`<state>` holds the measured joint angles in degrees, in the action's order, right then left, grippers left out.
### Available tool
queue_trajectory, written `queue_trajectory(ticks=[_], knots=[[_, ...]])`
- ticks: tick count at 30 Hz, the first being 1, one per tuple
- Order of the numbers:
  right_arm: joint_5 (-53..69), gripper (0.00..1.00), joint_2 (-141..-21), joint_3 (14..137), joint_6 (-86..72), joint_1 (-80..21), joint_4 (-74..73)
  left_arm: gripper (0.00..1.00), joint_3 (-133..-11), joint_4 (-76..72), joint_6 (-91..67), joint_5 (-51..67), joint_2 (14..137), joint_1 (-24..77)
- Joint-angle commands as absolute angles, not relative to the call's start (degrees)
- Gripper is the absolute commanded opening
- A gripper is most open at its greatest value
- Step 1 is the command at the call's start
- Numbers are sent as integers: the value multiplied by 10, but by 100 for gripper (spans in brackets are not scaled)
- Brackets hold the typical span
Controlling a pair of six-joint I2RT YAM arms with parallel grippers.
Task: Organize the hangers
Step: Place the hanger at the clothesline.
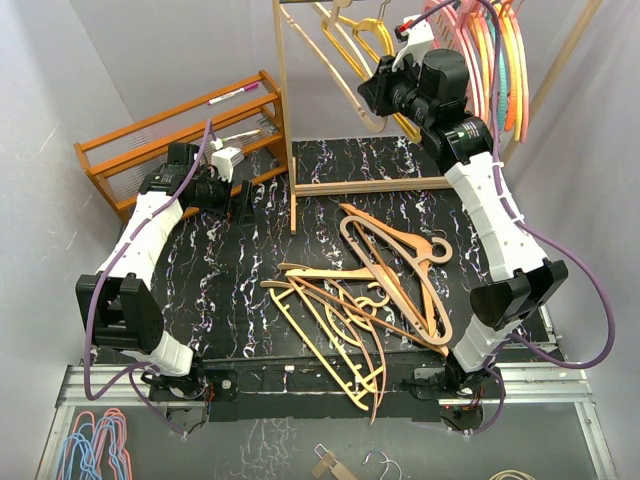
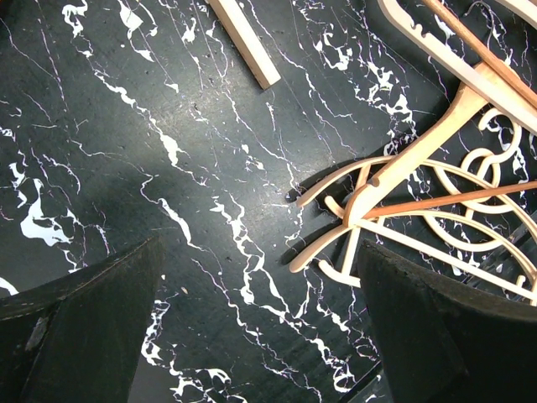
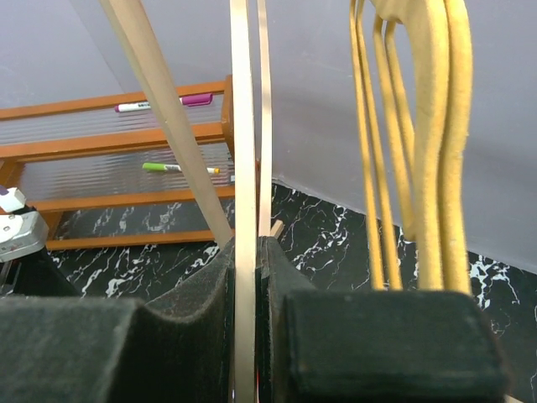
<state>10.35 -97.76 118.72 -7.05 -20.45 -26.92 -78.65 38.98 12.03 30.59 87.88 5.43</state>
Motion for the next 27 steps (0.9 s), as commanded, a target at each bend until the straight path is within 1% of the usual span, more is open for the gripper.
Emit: queue_trajectory(ticks=[1,6,10,13,27], knots=[[107,8,-964,1191,-79,-198,-250,97,-798,402,127,311,868,55],[105,8,-976,1222,-80,-199,-274,97,-796,402,127,310,870,55],[113,8,-1020,1309,-95,-198,-342,97,-797,404,127,309,870,55],[125,8,-1037,1348,-107,-199,-374,97,-796,404,127,309,869,55],[122,8,-1049,1370,-133,-199,-412,97,-788,402,128,307,865,55]])
